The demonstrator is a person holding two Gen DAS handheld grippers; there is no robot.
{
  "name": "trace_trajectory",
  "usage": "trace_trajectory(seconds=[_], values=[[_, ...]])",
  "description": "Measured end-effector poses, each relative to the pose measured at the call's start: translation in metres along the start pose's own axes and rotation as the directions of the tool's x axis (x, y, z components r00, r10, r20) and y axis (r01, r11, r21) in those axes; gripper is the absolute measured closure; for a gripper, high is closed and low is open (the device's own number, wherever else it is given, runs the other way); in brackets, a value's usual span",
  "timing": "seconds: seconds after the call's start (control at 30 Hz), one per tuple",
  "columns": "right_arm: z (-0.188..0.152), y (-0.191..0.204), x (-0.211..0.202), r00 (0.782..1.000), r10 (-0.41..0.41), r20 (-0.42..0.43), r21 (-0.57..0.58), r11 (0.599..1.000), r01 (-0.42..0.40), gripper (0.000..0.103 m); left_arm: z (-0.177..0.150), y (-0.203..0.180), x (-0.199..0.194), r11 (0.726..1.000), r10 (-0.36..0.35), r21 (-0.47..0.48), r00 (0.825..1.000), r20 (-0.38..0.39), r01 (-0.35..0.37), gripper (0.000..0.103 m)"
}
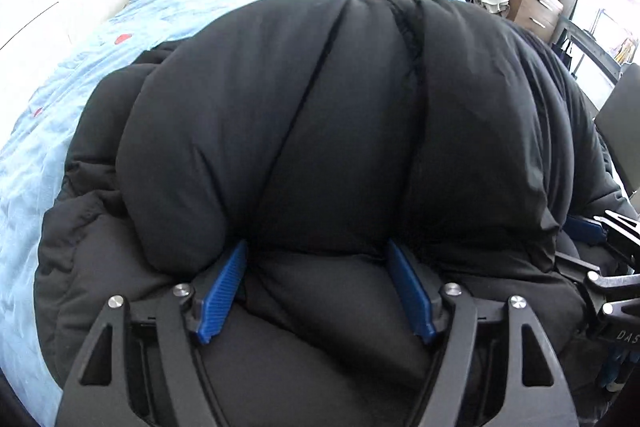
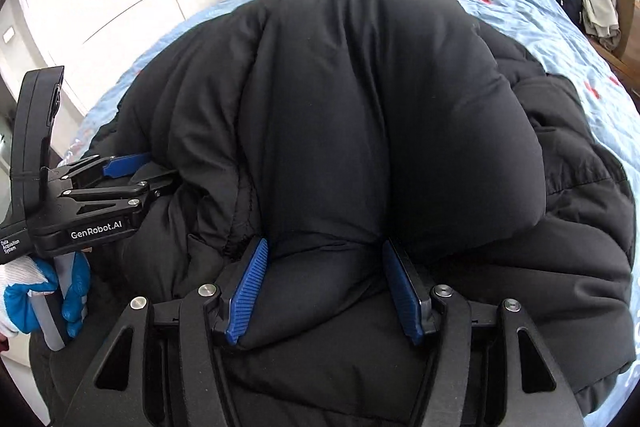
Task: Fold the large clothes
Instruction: 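Lay the hem near the collar and press the fold flat with both tools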
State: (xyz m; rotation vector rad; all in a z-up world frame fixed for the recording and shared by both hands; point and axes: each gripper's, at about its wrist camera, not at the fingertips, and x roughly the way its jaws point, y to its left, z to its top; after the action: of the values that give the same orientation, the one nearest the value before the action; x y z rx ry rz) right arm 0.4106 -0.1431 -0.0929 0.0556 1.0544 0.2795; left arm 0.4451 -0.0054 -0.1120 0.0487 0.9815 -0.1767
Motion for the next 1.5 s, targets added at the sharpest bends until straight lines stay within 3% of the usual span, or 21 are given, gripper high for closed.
trace_trajectory(seconds=[0.27, 0.4, 0.53, 0.63, 0.77, 0.9, 1.03, 1.23, 1.43, 1.5], values=[[0.014, -0.003, -0.036, 0.999, 0.011, -0.053, 0.025, 1.000, -0.010, 0.041, 0.013, 0.008, -0.034, 0.999, -0.049, 0.015, 0.997, -0.064, 0.050, 0.031], [0.031, -0.011, -0.077, 1.000, 0.012, -0.014, -0.004, 1.000, -0.012, 0.039, 0.029, 0.016, -0.074, 0.998, -0.044, 0.035, 0.999, 0.010, 0.044, 0.031], [0.081, -0.012, -0.103, 0.996, 0.006, 0.092, -0.034, 0.999, -0.003, 0.033, 0.067, 0.021, -0.087, 0.998, -0.054, 0.016, 0.995, 0.079, 0.053, 0.030], [0.118, -0.010, -0.092, 0.992, -0.009, 0.126, -0.051, 0.999, 0.015, 0.030, 0.097, 0.014, -0.072, 0.999, -0.039, 0.026, 0.995, 0.095, 0.037, 0.030], [0.146, -0.015, -0.047, 0.996, -0.024, 0.090, -0.010, 1.000, 0.025, 0.030, 0.110, 0.012, -0.033, 0.999, -0.007, 0.034, 0.999, 0.049, 0.006, 0.030], [0.130, -0.025, 0.007, 0.997, -0.066, -0.033, 0.003, 0.998, 0.066, 0.030, 0.097, 0.022, 0.009, 0.998, 0.018, 0.056, 1.000, 0.024, -0.020, 0.014], [0.109, -0.034, 0.031, 0.997, -0.049, -0.064, 0.008, 0.999, 0.050, 0.029, 0.081, 0.031, 0.035, 1.000, -0.021, 0.011, 1.000, 0.018, 0.020, 0.004], [0.102, -0.031, 0.041, 0.994, -0.086, -0.066, -0.019, 0.996, 0.084, 0.029, 0.077, 0.028, 0.049, 1.000, -0.003, 0.027, 1.000, 0.001, 0.003, 0.000], [0.096, -0.026, 0.022, 0.992, -0.089, -0.086, -0.027, 0.996, 0.087, 0.029, 0.077, 0.027, 0.033, 1.000, 0.022, 0.021, 0.998, -0.063, -0.021, 0.000], [0.093, -0.021, 0.008, 0.994, -0.083, -0.077, -0.037, 0.996, 0.080, 0.029, 0.075, 0.025, 0.018, 0.999, 0.047, 0.010, 0.998, -0.050, -0.047, 0.000]])
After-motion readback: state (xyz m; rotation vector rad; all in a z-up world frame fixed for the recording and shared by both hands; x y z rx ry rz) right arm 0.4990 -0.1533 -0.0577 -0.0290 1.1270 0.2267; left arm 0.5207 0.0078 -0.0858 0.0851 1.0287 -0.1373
